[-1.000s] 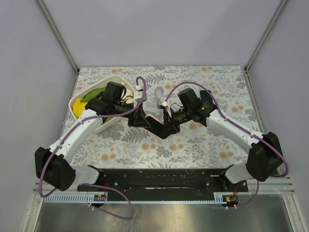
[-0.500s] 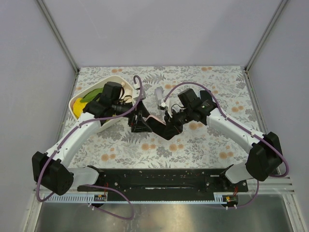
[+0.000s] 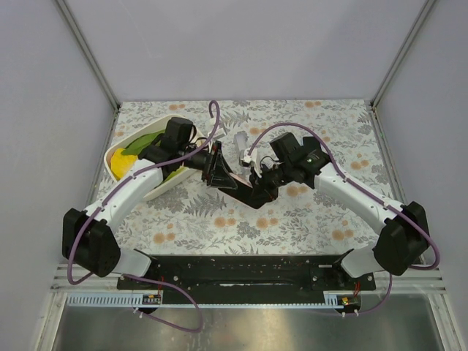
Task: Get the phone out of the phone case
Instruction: Remove the phone case from the phone.
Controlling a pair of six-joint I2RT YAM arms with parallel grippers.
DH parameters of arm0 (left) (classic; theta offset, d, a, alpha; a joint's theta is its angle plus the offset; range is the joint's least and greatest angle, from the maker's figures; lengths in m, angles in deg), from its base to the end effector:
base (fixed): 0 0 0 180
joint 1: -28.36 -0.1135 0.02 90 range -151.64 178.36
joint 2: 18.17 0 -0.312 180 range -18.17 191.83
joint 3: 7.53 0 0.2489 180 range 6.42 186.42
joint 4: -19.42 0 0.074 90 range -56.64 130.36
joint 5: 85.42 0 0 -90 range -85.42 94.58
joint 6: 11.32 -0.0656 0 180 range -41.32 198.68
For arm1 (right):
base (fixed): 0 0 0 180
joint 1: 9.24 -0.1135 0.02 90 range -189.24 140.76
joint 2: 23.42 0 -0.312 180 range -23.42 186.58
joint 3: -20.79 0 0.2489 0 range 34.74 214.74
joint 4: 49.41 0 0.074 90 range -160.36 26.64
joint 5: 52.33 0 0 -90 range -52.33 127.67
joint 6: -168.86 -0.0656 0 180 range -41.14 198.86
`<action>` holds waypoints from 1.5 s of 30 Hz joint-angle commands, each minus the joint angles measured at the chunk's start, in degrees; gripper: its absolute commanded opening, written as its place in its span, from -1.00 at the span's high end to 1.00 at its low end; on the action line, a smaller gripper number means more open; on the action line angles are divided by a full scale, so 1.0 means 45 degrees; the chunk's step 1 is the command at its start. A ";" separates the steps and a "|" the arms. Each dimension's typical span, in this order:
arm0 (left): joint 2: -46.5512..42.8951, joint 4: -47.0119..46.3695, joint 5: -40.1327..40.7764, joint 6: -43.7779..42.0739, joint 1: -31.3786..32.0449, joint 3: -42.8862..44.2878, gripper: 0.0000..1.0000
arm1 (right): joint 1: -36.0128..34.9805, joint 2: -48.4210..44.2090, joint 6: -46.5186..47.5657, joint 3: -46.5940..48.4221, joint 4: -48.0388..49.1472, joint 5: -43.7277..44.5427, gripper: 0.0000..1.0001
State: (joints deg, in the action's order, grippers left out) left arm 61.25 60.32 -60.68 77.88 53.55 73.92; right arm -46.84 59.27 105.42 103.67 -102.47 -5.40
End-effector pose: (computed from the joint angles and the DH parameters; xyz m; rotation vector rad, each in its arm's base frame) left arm 0.2375 -0.1775 0.3653 1.0811 1.8707 -1.5016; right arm 0.2126 0.2202 0.3266 -1.5357 1.8544 1.0147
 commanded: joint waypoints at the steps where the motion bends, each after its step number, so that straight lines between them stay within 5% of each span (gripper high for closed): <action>1: 0.0145 -0.1069 -0.1221 0.0900 0.0008 0.0429 -0.03 | -0.0198 -0.0740 0.0463 0.0543 0.0274 -0.0039 1.00; 6: 0.0125 -0.1615 -0.1475 0.1484 0.0008 0.0253 0.23 | -0.0276 -0.0760 0.0600 0.0387 0.0274 0.0293 1.00; 14: 0.0301 -0.2142 -0.1807 0.2227 0.0007 -0.0040 0.91 | -0.0471 -0.0876 0.0600 0.0230 0.0566 0.1014 1.00; 31: 0.0828 -0.5756 -0.1731 0.7362 0.0008 -0.1622 1.00 | -0.1213 -0.1287 0.0170 -0.0356 0.2480 0.4452 1.00; 45: 0.1609 -0.6616 -0.1184 0.9278 0.0105 -0.2169 1.00 | -0.1409 -0.1619 0.0131 -0.0551 0.2950 0.5098 1.00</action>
State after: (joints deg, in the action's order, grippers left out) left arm 67.13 30.25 -69.20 110.08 52.77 65.25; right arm -51.87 54.53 104.77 99.84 -100.48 12.13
